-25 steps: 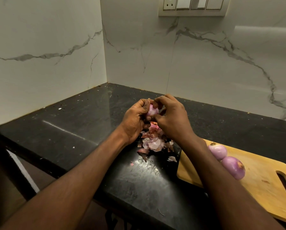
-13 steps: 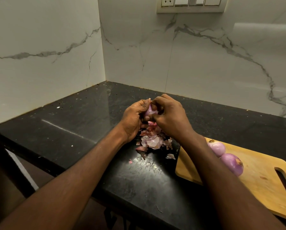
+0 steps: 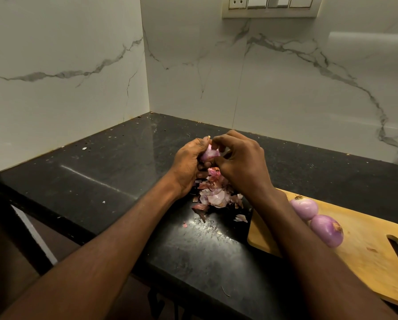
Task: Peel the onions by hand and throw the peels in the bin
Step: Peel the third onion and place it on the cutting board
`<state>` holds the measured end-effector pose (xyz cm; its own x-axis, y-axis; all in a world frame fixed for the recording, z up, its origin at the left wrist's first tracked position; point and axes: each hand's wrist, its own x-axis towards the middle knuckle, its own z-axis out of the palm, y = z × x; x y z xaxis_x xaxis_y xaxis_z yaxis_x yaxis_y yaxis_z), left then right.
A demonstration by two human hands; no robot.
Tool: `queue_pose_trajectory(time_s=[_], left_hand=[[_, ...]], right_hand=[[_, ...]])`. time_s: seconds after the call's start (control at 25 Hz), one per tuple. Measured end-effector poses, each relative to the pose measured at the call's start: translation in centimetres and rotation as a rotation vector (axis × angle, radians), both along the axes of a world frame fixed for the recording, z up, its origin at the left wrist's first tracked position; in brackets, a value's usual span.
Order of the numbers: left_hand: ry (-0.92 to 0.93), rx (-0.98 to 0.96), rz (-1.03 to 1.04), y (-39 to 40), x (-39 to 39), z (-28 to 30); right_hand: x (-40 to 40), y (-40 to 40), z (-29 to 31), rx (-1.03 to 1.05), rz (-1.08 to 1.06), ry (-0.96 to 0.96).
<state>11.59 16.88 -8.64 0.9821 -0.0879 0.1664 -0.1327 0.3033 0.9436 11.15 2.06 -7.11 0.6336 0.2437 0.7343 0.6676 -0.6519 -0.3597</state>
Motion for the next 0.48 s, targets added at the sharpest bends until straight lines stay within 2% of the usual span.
queue_pose_trajectory(time_s=[0.48], left_hand=[[0.041,-0.035,0.087,-0.28,0.26,0.18]], right_hand=[[0.35,0.57,-0.39,-0.039,0.003,-0.05]])
